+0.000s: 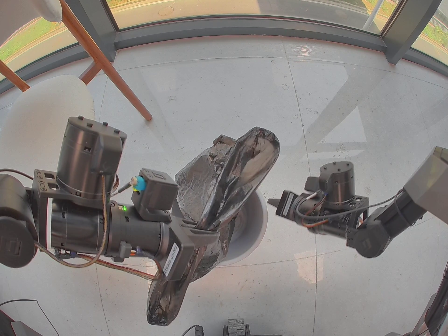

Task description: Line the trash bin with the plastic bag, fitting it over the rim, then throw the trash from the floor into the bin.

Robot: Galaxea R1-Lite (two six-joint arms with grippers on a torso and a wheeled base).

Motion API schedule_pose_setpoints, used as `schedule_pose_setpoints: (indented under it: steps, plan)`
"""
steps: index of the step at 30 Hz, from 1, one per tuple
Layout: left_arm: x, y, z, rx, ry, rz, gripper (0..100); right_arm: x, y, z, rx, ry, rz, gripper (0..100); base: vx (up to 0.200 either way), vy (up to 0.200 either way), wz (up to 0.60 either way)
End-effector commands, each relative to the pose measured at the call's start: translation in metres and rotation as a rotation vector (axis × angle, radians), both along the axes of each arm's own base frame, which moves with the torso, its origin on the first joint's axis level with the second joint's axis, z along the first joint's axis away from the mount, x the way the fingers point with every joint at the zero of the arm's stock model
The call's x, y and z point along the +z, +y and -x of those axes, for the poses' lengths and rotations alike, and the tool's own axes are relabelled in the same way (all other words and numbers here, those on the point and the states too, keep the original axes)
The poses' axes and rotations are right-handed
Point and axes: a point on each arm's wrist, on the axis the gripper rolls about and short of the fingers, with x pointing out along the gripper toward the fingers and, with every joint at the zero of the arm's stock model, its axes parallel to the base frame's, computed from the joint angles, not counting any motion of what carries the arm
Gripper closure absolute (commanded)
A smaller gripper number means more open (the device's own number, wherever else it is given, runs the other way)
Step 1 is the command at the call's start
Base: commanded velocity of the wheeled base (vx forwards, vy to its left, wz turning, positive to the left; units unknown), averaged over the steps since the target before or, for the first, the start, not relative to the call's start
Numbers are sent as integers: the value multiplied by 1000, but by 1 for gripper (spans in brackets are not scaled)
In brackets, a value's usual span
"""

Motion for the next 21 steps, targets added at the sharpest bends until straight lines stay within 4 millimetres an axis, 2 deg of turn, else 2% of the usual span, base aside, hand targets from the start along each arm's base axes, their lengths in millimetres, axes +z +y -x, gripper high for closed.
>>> schedule_pose_setpoints:
  steps: [1,4,8,17,21]
  plan:
    - [-6,-1,13,-77,33,7,100,27,-27,-29,-98,-103,-68,100,0,0,0]
    - [-7,-3,15,-134,23,2,100,31,-21,-45,-102,-165,-106,100,0,0,0]
    - [-11,-5,17,-191,6,-14,100,35,-4,-57,-81,-218,-155,100,0,0,0]
    - [-8,-6,15,-190,-5,-10,100,42,46,-65,-19,-238,-317,100,0,0,0]
    - [-9,-5,15,-188,-2,-10,100,35,62,-52,25,-213,-325,100,0,0,0]
